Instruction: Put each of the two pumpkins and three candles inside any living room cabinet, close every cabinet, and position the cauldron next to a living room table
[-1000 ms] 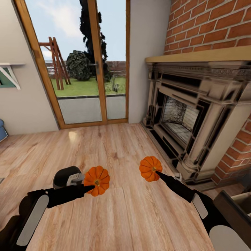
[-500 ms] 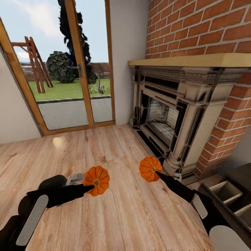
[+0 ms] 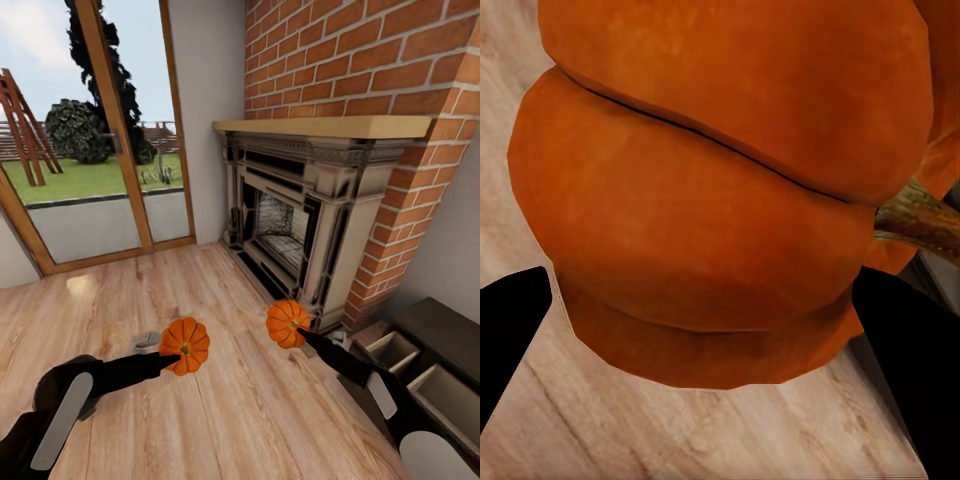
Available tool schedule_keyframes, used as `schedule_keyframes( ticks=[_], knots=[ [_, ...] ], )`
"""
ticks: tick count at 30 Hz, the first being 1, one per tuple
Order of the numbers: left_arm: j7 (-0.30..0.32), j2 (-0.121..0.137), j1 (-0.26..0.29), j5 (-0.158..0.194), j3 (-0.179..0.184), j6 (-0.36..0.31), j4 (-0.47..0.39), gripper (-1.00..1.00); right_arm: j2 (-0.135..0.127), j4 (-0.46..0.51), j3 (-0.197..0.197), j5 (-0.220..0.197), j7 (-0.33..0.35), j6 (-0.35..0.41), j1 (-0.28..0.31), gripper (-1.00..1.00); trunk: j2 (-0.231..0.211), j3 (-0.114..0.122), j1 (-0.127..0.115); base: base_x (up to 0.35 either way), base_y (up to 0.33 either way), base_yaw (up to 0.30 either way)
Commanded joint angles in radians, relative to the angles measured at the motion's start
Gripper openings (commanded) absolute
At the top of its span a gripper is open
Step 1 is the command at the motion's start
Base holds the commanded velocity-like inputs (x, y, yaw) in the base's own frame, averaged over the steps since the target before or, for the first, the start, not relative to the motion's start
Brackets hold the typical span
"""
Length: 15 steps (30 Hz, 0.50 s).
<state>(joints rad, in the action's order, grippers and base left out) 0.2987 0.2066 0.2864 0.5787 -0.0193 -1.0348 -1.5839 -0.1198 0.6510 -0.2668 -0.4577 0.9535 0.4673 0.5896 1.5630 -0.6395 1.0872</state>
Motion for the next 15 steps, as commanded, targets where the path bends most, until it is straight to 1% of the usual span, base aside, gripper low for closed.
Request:
schedule_keyframes(
  ticks=[1, 15],
  knots=[
    [0.010, 0.000, 0.000, 0.003, -0.001, -0.005, -0.001, -1.00, 0.000, 0.000, -0.002, -0.010, 0.001, 0.010, 0.001, -1.00, -0.007, 0.003, -0.004, 0.000, 0.000, -0.269],
    [0.010, -0.004, 0.000, 0.003, -0.001, -0.005, -0.001, -1.00, 0.000, -0.001, -0.001, -0.010, 0.002, 0.010, 0.001, -1.00, -0.105, 0.054, -0.058, 0.000, 0.000, -0.269]
  ],
)
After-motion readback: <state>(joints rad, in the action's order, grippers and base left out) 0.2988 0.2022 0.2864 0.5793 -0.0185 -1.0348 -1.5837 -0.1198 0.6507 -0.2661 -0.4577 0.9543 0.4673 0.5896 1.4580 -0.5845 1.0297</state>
